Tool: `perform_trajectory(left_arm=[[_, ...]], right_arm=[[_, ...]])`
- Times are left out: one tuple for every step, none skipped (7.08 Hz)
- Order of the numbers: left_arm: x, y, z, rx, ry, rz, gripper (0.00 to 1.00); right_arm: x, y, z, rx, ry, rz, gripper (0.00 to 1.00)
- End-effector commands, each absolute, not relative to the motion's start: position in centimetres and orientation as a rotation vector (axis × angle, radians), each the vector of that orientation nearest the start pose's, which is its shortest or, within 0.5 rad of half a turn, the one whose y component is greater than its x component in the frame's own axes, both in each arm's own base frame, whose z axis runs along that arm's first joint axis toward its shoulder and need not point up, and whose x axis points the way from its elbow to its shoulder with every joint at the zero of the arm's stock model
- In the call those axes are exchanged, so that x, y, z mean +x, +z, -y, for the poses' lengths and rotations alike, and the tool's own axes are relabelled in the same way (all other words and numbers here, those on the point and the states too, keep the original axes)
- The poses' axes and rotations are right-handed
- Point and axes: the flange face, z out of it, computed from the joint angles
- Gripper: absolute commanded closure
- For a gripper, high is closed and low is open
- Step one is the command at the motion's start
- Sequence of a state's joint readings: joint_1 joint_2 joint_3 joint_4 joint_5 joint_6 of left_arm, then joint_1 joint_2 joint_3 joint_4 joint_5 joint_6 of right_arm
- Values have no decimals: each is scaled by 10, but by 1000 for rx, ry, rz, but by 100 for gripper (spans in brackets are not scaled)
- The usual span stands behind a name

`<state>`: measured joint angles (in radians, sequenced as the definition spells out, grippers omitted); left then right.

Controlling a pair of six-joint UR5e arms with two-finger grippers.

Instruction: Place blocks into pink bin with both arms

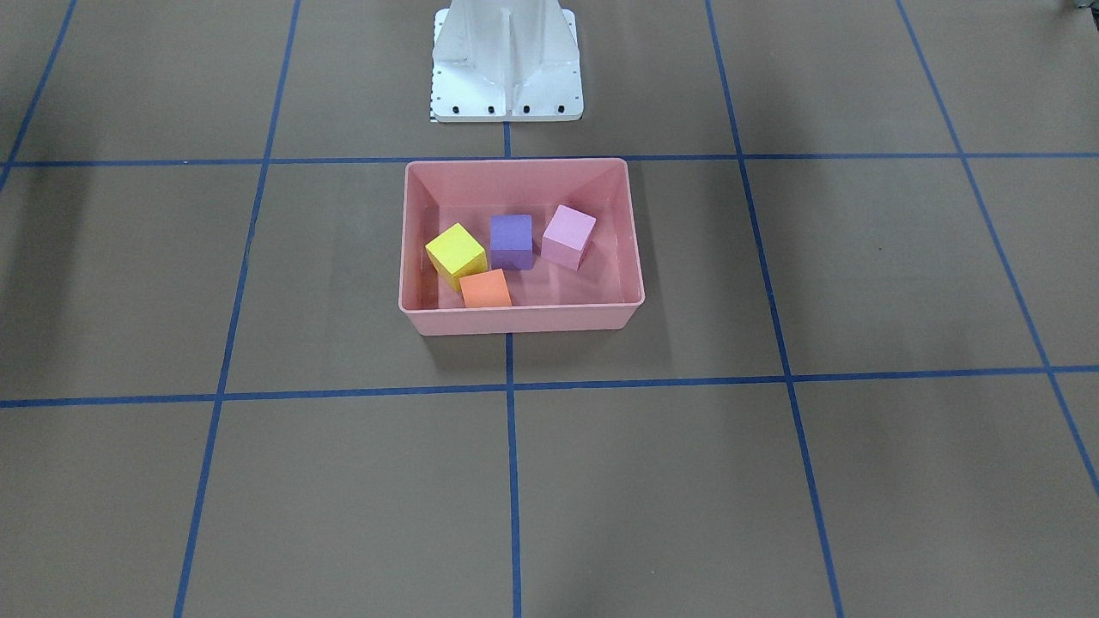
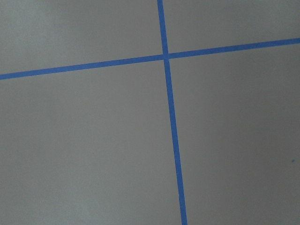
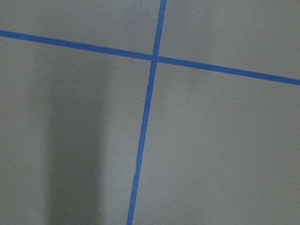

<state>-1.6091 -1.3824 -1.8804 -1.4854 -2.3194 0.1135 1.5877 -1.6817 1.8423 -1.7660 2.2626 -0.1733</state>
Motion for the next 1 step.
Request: perform_trajectory(left_arm=[[-81,605,410,84,79,-746,0]], right_arm=[[77,603,435,32,-138,692,0]])
